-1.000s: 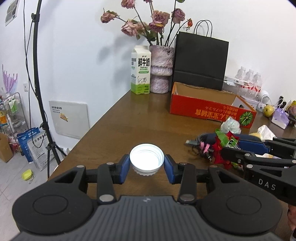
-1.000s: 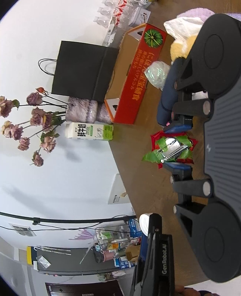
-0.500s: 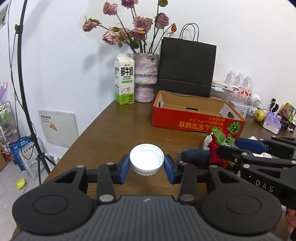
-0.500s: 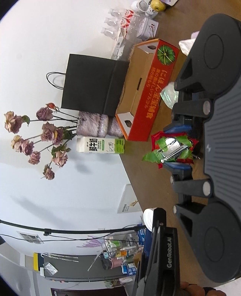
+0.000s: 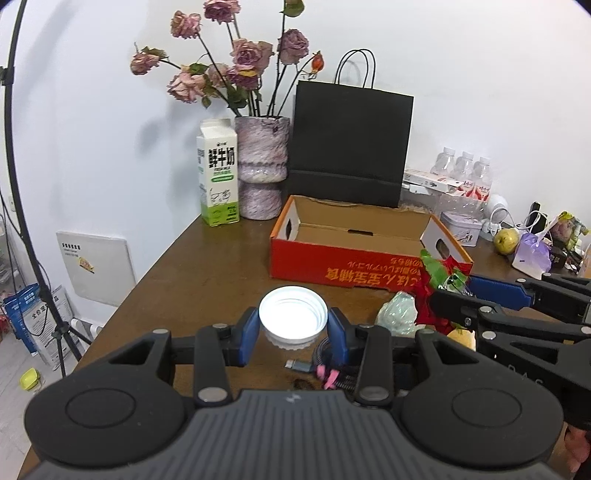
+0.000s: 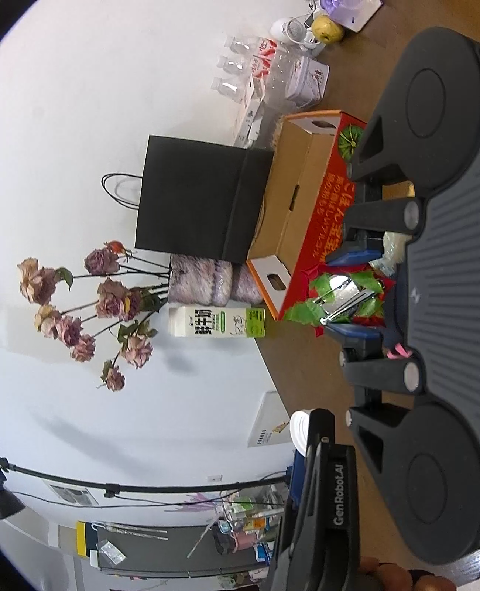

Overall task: Organize objects
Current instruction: 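Carry the cap and the flower in both grippers over the red cardboard box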

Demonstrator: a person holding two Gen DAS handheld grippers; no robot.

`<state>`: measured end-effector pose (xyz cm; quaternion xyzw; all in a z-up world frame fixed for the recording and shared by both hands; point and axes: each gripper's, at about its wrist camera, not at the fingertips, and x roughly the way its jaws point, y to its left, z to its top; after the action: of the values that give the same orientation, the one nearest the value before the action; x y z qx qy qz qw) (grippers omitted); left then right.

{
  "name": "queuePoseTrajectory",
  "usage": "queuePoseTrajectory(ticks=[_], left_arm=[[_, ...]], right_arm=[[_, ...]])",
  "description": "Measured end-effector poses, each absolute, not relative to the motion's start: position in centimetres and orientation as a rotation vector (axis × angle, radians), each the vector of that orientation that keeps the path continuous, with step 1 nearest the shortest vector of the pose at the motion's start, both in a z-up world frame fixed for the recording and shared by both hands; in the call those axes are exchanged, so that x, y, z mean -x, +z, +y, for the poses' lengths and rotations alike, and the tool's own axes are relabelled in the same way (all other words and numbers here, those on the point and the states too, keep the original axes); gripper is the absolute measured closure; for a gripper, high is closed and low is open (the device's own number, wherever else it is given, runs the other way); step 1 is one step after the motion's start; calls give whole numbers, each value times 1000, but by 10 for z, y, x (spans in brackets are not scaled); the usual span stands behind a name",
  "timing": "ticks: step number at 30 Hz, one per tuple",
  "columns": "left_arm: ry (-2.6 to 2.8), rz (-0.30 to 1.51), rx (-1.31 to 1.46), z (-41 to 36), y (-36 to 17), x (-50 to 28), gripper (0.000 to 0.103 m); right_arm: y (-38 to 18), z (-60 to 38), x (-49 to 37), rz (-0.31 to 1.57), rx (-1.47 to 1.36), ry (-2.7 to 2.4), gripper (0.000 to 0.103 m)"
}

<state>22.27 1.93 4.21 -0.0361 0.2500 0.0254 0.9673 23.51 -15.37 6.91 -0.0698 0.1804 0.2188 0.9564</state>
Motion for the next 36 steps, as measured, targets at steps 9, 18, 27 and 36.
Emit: queuePoseTrajectory(ticks=[9,18,27,36], left_arm=[[37,498,64,4,52,-249,62],[26,482,51,-11,61,-282,62],[16,482,48,-23,64,-319,62],[20,486,42,-31,65,-357,62]], right_arm=[[70,-167,-262,374,132,431,72],[69,-179,-294,384,121,401,72],[69,-187,-330,395,116,368,72],[66,-191,-364,407,117,345,72]])
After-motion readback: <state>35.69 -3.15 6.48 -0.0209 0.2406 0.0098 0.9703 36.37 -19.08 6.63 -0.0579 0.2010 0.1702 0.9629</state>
